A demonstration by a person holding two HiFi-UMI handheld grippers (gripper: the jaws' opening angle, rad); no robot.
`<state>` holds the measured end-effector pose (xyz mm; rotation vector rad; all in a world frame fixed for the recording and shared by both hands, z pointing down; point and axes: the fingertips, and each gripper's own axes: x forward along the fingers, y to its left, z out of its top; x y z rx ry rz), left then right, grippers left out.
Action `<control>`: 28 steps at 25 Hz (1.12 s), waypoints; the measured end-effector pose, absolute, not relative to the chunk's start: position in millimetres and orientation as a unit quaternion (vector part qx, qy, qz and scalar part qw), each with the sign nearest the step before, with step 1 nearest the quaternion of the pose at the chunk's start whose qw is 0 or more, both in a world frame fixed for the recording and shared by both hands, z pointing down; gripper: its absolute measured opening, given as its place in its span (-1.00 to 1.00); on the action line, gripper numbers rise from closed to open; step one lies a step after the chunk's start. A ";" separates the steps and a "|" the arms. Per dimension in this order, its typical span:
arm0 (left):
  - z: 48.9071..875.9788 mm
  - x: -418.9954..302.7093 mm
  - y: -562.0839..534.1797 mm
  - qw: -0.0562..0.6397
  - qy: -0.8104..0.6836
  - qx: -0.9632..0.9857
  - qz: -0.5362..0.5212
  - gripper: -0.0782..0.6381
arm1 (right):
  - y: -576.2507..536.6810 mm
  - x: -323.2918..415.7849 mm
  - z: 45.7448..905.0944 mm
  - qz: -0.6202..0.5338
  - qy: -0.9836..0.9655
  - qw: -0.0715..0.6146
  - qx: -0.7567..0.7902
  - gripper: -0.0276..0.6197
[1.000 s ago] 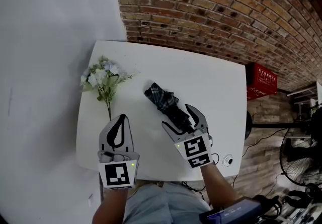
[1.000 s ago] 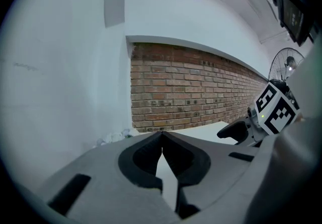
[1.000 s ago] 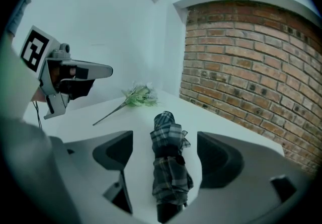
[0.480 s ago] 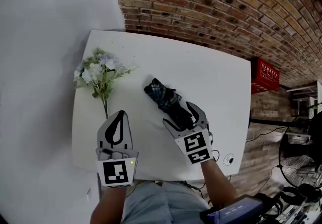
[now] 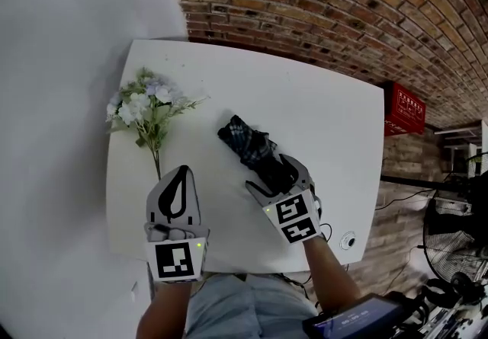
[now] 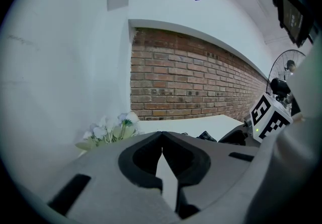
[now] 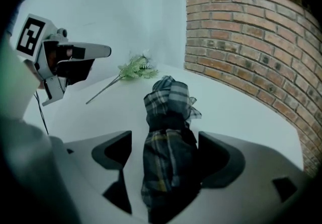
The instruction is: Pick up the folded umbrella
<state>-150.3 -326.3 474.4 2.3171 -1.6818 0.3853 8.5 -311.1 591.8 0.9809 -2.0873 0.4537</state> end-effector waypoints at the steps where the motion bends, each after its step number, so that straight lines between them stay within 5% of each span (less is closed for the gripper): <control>1: 474.9 -150.3 -326.7 0.127 -0.578 0.795 0.132 -0.76 | -311.2 9.3 593.5 0.180 -0.818 0.388 0.385 0.36; 28: 483.9 -150.7 -330.3 0.131 -0.576 0.795 0.140 -0.76 | -311.5 10.1 604.8 0.213 -0.814 0.401 0.364 0.27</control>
